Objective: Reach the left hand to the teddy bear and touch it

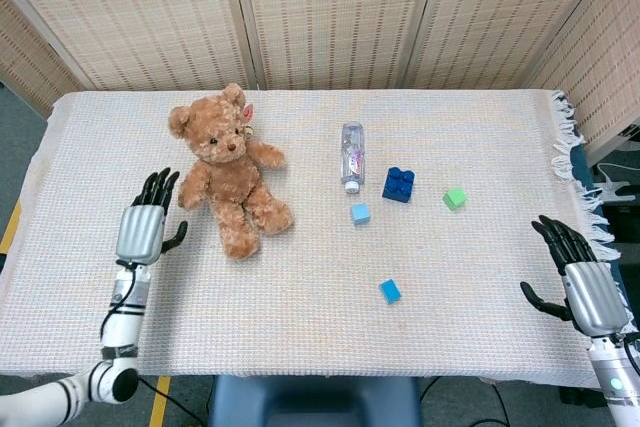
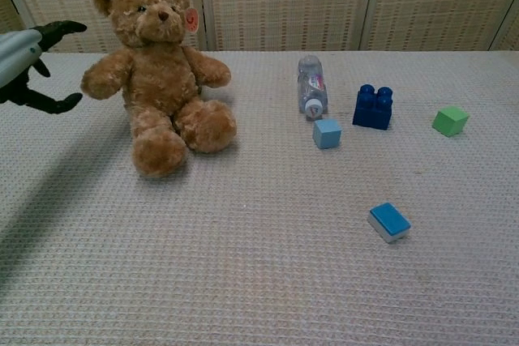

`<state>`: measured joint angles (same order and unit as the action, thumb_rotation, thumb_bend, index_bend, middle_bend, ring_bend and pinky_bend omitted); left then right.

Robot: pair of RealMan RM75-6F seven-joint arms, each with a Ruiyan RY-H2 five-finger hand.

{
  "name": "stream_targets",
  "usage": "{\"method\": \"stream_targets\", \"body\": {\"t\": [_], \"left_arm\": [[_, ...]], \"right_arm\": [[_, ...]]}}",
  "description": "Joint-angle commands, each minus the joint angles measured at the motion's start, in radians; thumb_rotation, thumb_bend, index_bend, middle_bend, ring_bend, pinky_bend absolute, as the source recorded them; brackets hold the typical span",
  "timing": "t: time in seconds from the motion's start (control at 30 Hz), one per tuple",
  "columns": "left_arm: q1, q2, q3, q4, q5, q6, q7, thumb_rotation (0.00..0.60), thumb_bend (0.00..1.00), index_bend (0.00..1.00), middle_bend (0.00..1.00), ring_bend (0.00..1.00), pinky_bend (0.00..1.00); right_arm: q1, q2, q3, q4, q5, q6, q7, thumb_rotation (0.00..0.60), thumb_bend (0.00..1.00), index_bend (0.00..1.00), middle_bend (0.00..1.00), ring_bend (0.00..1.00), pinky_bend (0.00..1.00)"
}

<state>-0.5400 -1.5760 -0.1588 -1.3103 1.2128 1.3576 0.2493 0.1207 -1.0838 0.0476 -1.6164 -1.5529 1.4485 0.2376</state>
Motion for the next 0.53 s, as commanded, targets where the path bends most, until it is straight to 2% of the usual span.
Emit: {"method": "stream_targets", "body": {"t": [0.03,0.23,0.53], "left_arm": [[0.106,0.125,0.13,-0.028,0.089,0.046,-0.003,0.6,0.36,0.0,0.0,0.0,0.31],[0.191,0.176,0.211,0.035,0.182,0.105,-0.048,0.6,0.35,0.0,0.0,0.0,0.29],[0.265,0.167,0.215,0.085,0.23,0.161,-0.126,0.6,0.35,0.0,0.0,0.0,0.28]], "right_arm": [[0.0,-0.005,0.0,0.0,0.001,0.0,-0.01,0.6,0.2,0.07,0.02,0.0,0.09],[-0.011,-0.012,-0.005,-0.004,-0.011,0.022,-0.033,0.6,0.2,0.07,0.02,0.0,0.09],[-0.027,-0.026,-0.016,-0.003,-0.034,0.054,-0.064,0.6,0.2,0.07,0.02,0.0,0.09]]}}
